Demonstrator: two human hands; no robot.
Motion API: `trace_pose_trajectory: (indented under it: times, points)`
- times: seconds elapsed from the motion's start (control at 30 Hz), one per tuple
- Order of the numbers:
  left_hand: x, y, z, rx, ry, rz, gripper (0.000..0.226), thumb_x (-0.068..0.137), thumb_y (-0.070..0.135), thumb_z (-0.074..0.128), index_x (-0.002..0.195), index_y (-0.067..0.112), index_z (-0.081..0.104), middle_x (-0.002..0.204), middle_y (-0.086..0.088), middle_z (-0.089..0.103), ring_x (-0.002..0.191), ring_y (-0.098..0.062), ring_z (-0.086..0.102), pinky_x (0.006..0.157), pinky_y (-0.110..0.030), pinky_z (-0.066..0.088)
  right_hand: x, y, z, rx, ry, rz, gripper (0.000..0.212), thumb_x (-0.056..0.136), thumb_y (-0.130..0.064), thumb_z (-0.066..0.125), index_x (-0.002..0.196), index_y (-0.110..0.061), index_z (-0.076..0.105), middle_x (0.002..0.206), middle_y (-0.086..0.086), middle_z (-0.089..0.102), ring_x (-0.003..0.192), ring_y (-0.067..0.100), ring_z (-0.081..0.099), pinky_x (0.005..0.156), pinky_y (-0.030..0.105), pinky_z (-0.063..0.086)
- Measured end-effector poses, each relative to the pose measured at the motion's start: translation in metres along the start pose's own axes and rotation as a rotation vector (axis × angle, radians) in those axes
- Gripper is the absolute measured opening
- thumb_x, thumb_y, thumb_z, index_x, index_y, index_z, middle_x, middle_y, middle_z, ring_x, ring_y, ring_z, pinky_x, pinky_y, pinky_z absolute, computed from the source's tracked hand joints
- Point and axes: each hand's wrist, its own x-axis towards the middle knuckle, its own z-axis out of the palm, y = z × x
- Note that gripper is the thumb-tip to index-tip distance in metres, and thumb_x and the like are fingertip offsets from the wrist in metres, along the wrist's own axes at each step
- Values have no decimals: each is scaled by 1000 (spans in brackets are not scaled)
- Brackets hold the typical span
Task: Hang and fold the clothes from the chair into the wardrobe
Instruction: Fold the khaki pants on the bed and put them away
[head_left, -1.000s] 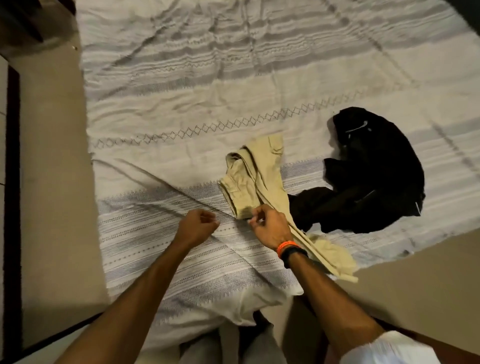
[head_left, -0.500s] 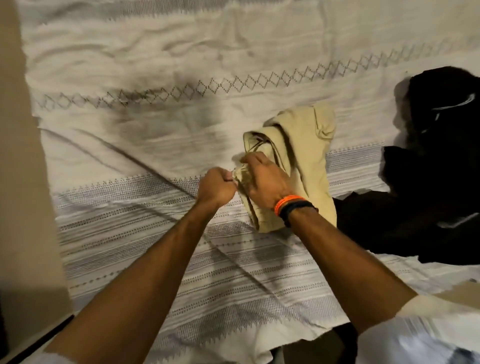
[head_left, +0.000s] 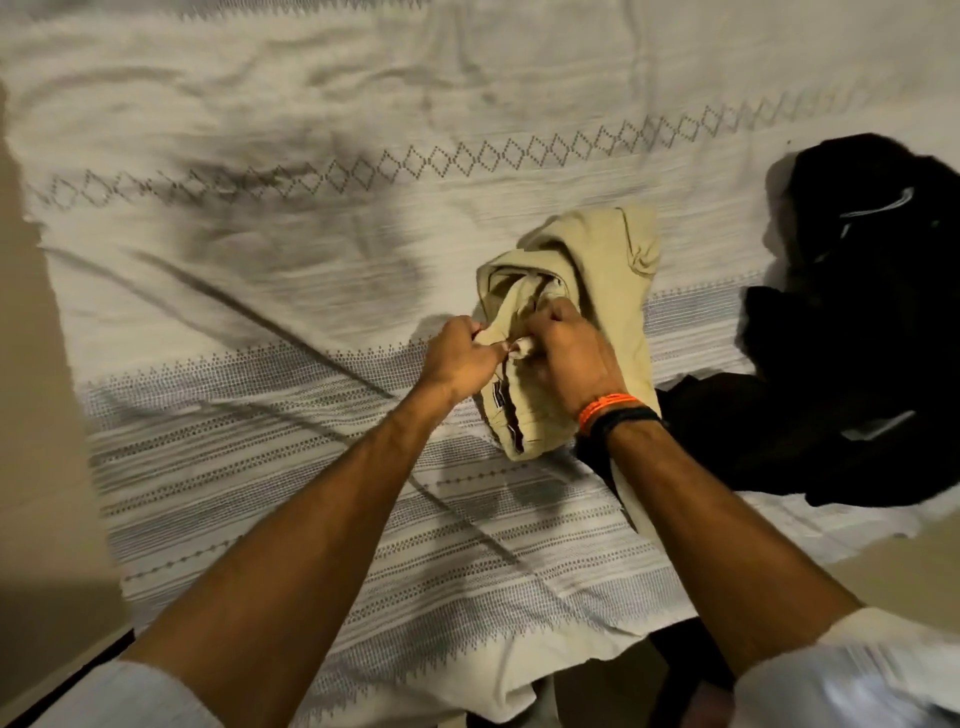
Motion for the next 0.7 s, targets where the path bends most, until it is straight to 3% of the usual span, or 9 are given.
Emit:
trace_pose_trajectory:
  times: [0.13, 0.27, 0.37, 0.43, 0.53, 0.63, 0.7]
  points:
    - [-47, 47, -11, -15, 39, 146, 30, 87, 23, 72, 114, 12, 62, 103, 1, 67, 91, -16, 64, 78, -26, 49, -35, 3, -46, 188, 122, 25, 29, 81, -3, 65, 104, -21, 69, 111, -4, 59, 95, 19, 57, 75, 29, 43]
    - [-101, 100, -30, 19, 22, 333, 34, 85, 18, 71, 117, 13, 60, 107, -1, 66, 97, -21, 62, 79, -28, 47, -76, -11, -104, 386, 188, -5, 23, 79, -16, 81, 99, -19, 71, 99, -2, 70, 85, 11, 63, 79, 25, 50]
    - [-139, 133, -55, 69, -11, 424, 32, 82, 20, 72, 112, 20, 61, 105, -3, 69, 92, -22, 67, 81, -34, 55, -104, -30, -137, 545, 237, -49, 16, 81, -16, 79, 93, -21, 69, 84, -9, 69, 70, -8, 61, 65, 8, 43]
    - [-169, 156, -75, 65, -64, 470, 34, 82, 17, 73, 113, 26, 60, 101, -3, 70, 82, -14, 68, 72, -30, 56, -127, -43, -160, 643, 282, -80, 14, 84, -14, 77, 95, -18, 70, 85, -6, 70, 67, -6, 62, 61, 9, 45]
    - [-214, 191, -100, 107, -165, 560, 30, 88, 9, 68, 113, 25, 64, 74, 3, 62, 48, 3, 55, 47, -14, 41, -154, -60, -195, 726, 311, -159, 13, 87, -15, 74, 98, -19, 69, 89, -3, 71, 68, 7, 64, 57, 20, 49]
    - [-261, 218, -112, 95, -215, 607, 19, 88, 18, 70, 107, 22, 70, 83, -3, 71, 65, -11, 61, 64, -25, 47, -181, -71, -229, 779, 352, -238, 13, 88, -12, 72, 100, -15, 69, 86, -5, 70, 70, 10, 63, 56, 23, 51]
    - [-292, 230, -115, 42, -210, 633, 25, 85, 38, 72, 104, 22, 72, 92, -7, 74, 82, -23, 57, 77, -39, 42, -201, -77, -252, 799, 388, -284, 14, 89, -10, 71, 102, -10, 68, 84, -4, 69, 70, 8, 64, 57, 22, 51]
